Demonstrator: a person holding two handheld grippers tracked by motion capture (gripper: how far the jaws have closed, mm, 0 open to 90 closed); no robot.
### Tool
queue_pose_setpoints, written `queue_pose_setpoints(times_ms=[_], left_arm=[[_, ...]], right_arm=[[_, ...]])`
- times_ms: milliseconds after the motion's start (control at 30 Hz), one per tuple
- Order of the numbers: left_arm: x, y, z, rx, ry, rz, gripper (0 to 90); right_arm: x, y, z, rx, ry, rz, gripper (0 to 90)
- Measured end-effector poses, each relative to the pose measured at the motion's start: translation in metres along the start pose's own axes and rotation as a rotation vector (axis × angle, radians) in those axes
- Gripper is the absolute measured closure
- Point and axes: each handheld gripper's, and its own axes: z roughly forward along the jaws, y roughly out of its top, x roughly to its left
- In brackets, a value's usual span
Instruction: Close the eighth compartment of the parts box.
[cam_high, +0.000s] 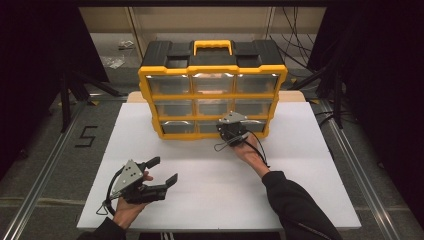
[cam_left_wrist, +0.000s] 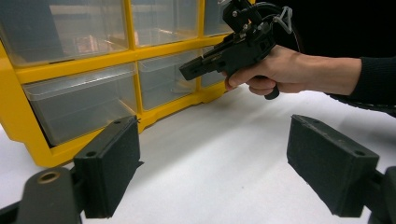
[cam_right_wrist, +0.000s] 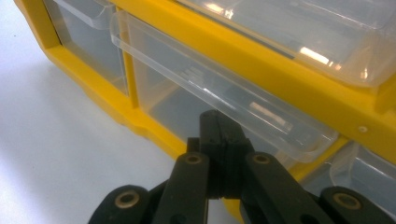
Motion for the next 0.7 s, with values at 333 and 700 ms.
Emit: queue_pose_setpoints(times_ms=[333,700], left_arm=[[0.0001,0.0001,-0.0005,-0.002,0.004,-0.002,17.0],[0.0003,-0.0001,-0.0006,0.0,0.005,0.0,17.0]], right_arm=[[0.0013,0.001,0.0015,-0.002,0.006,-0.002,90.0],[0.003,0.0008,-0.001,0.007,0.015,0.01,90.0]])
